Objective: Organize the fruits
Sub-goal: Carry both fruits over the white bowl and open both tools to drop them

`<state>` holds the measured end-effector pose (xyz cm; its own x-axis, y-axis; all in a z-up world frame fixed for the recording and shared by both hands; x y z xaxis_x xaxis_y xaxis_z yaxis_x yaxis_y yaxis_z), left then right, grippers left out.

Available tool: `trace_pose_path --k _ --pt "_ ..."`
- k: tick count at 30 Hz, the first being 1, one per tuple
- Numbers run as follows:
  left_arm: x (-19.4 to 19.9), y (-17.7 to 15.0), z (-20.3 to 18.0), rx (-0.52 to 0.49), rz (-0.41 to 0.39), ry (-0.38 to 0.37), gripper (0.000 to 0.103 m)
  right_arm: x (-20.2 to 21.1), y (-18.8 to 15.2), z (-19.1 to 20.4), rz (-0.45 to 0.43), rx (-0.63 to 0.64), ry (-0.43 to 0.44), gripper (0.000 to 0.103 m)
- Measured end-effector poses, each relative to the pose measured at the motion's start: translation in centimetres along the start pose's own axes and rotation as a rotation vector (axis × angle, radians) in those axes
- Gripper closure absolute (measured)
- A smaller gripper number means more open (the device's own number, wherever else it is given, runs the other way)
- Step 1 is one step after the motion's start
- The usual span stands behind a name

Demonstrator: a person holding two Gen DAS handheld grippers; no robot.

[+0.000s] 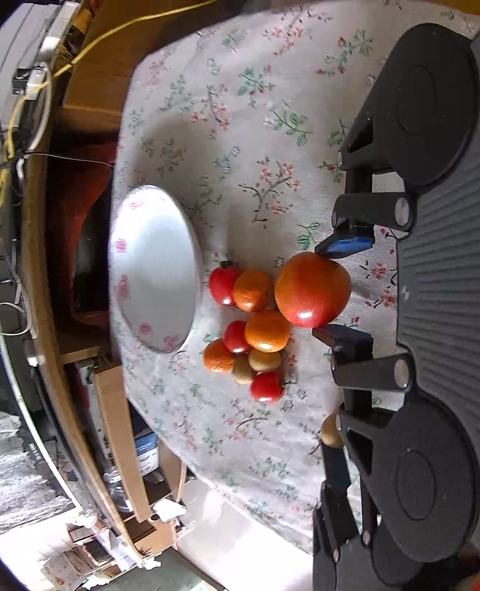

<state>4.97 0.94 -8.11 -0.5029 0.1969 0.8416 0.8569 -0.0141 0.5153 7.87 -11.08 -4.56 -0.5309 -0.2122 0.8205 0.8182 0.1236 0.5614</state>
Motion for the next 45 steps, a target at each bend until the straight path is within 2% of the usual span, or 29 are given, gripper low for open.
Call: trace_pose_path --k 4,9,14,19,29,35,45 --pt "0.9 2.3 -0.7 -0.014 -0.045 -0.029 0.065 1.2 1.3 -0.4 -0.041 -0.027 0.014 0.064" --pt "1.0 6.2 -0.6 0.005 -0.104 -0.060 0.065 0.1 3.6 -1.0 -0.039 -0.071 0.026 0.064" --pt "-0.6 10.2 -1.0 0.006 -0.129 -0.088 0.065 -1.1 6.2 -2.3 -0.053 -0.088 0.013 0.064" --pt "-2.7 12.8 -1.5 -0.006 -0.128 -0.104 0.065 -3.0 8.7 -3.5 -0.060 -0.095 0.009 0.064" --pt "-6.2 14.6 -1.0 0.005 -0.097 -0.098 0.065 -7.1 10.8 -4.7 -0.035 -0.085 0.004 0.064" --pt "-7.1 14.8 -0.3 0.000 -0.084 -0.061 0.066 -8.2 11.3 -4.3 -0.030 -0.056 0.021 0.064" --pt "-7.2 14.8 0.0 0.010 -0.081 -0.059 0.063 -8.5 11.3 -4.1 -0.035 -0.033 0.019 0.064"
Point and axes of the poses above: each gripper's, at about its wrist camera, not at the fingertips, and x roughly against the way its jaws point, z to its left, y to its top, the point moved 7 cm from there along -x, roughly the way its jaws point, and after that the axes turned 7 degrees about -y, right-handed, at the moved point
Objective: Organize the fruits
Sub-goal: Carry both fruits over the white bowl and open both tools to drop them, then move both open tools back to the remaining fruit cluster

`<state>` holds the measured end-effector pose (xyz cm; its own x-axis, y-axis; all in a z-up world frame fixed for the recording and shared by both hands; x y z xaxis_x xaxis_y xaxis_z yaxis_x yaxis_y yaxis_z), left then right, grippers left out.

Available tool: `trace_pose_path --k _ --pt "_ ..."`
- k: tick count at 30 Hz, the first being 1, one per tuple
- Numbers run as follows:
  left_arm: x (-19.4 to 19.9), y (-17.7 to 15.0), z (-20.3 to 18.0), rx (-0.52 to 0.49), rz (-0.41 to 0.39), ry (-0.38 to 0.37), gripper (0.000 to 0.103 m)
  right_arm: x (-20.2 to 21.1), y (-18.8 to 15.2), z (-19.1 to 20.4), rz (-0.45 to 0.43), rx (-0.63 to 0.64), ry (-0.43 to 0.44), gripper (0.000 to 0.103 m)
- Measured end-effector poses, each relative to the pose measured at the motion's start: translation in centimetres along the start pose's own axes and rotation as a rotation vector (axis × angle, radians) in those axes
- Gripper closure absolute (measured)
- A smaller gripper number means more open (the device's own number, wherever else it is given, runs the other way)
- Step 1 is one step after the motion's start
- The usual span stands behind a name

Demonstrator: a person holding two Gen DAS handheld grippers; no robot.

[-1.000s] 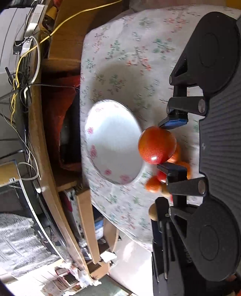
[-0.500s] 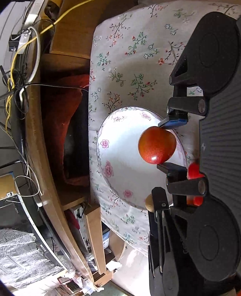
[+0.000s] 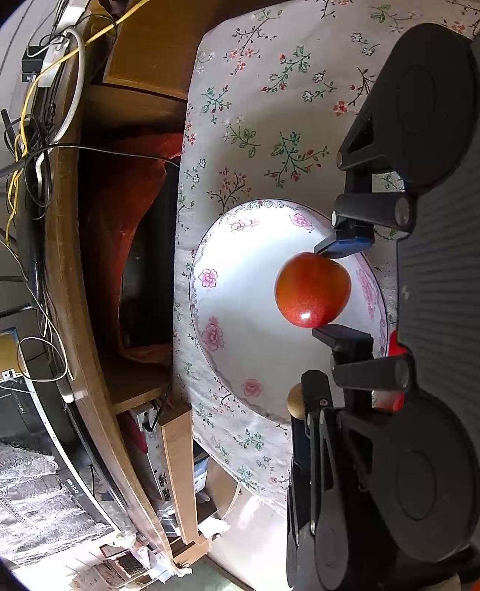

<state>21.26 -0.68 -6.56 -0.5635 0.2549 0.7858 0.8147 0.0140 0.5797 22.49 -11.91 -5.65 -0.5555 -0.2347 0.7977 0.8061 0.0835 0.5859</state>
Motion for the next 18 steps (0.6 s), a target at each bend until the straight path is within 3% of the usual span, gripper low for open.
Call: trace_pose_path --k 10,18 --pt "0.5 0.3 0.0 0.008 -0.017 0.000 0.052 0.6 0.3 -0.2 -0.022 -0.003 -0.005 0.063" --pt "1.6 0.4 -0.3 0.000 -0.037 -0.002 0.050 2.1 0.4 0.0 -0.046 -0.010 -0.005 0.063"
Point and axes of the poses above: each gripper's, at about its wrist camera, not at the fingertips, and x roughly against the way its jaws point, z to its left, y to its top, the point moved 7 cm from there along -x, roughly the way its jaws point, and after that the axes turned 7 degrees about -y, right-handed, at the moved point
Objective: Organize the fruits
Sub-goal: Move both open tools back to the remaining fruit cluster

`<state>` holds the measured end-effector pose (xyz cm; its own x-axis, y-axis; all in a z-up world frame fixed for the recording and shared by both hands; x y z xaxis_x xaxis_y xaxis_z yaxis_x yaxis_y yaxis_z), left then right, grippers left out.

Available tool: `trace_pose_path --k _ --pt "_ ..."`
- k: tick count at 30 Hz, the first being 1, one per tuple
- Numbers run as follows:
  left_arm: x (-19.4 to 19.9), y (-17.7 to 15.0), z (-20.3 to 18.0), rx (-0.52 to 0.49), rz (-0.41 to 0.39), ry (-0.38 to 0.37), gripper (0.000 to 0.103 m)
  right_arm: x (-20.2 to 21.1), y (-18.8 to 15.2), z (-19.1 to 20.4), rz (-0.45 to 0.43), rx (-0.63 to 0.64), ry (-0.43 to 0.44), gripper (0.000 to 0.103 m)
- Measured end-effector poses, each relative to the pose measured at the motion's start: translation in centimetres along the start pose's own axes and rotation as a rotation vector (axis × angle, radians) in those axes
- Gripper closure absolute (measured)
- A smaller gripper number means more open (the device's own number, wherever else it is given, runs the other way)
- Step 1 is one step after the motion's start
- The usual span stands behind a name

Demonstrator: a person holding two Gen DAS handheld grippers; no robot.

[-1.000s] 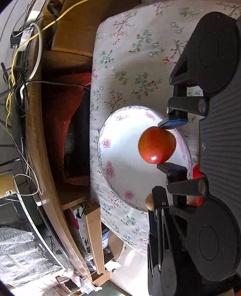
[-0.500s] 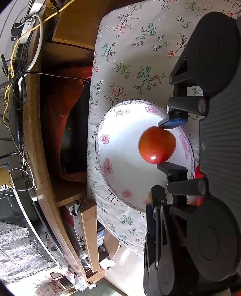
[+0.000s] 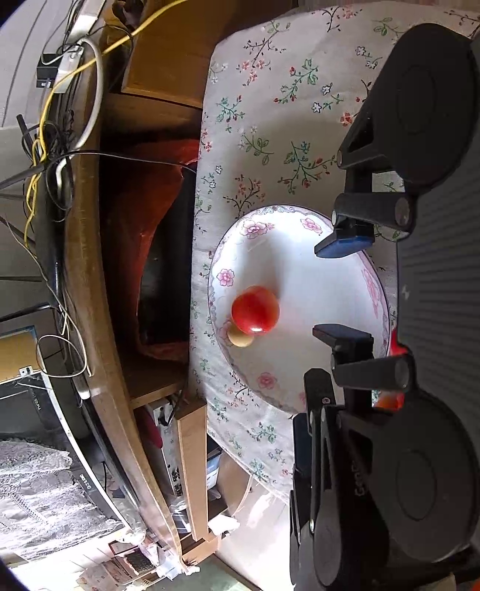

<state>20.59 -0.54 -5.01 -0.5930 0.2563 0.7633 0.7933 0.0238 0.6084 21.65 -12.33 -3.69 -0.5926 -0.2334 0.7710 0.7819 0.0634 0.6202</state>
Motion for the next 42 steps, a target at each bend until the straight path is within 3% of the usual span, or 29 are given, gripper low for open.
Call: trace_pose_path --k 21,42 --pt "3.2 -2.4 -0.1 -0.030 -0.001 0.011 0.047 3.0 -2.1 1.6 0.014 0.026 0.005 0.063" --pt "3.5 -6.2 1.6 0.004 0.088 0.027 0.045 2.3 -5.9 3.1 0.126 0.024 0.045 0.063"
Point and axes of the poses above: each gripper's, at about its wrist camera, not at the fingertips, and x roughly against the way its jaws point, z to its left, y to its top, the point moved 7 cm from there along -x, roughly the way its jaws point, and after that the axes turned 7 degrees about -y, right-handed, at the moved point
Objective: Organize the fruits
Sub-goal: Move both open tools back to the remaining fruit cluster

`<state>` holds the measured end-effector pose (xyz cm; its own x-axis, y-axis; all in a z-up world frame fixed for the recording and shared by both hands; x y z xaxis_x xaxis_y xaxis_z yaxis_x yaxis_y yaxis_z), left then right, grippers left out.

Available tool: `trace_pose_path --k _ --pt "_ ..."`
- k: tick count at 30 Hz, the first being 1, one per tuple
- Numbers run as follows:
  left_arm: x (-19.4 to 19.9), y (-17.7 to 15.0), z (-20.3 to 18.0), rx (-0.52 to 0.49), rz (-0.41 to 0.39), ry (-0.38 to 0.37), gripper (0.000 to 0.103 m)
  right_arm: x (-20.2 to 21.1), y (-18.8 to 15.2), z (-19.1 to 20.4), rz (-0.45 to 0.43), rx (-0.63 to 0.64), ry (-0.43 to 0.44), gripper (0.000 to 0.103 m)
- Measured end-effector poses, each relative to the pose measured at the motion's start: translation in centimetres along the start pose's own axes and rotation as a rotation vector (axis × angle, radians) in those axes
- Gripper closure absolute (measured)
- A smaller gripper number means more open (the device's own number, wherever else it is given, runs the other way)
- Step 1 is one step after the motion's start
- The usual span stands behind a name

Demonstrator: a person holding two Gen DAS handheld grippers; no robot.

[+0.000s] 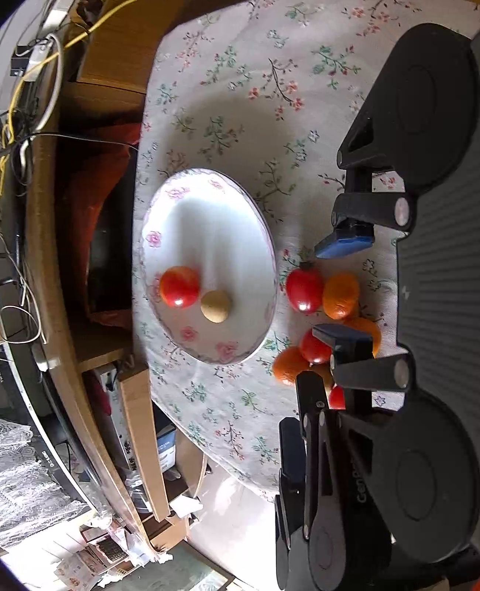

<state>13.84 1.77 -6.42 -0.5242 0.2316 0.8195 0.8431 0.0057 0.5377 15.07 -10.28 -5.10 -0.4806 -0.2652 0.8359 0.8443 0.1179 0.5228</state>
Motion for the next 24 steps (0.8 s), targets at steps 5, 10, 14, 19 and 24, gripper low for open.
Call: trace_pose_path --k 5,10,14,19,24 --pt "-0.1 -0.1 0.6 0.013 0.009 0.007 0.043 -0.9 -0.3 0.0 0.033 -0.034 0.024 0.063" --pt "-0.2 -0.2 1.2 0.031 0.015 0.006 0.038 -1.6 -0.2 -0.1 0.046 -0.058 0.036 0.063" --pt "-0.2 -0.4 1.7 0.041 0.022 0.008 0.038 -2.2 0.0 -0.5 0.061 -0.104 0.054 0.063" --pt "-0.2 -0.5 2.2 0.051 0.026 0.008 0.037 -2.2 -0.2 -1.4 0.094 -0.111 0.042 0.063" --pt "-0.3 -0.5 2.2 0.050 0.030 0.006 0.036 -2.3 -0.2 -1.1 0.093 -0.102 0.038 0.063"
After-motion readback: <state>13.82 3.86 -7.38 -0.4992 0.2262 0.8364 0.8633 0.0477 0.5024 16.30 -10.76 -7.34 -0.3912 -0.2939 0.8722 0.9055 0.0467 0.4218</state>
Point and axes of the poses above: each gripper's, at about its wrist camera, not at the fingertips, and x roughly against the way its jaws point, z to its left, y to its top, the point moved 7 cm from there along -x, roughly the way its jaws point, and after that the axes turned 7 degrees about -y, right-handed, at the moved point
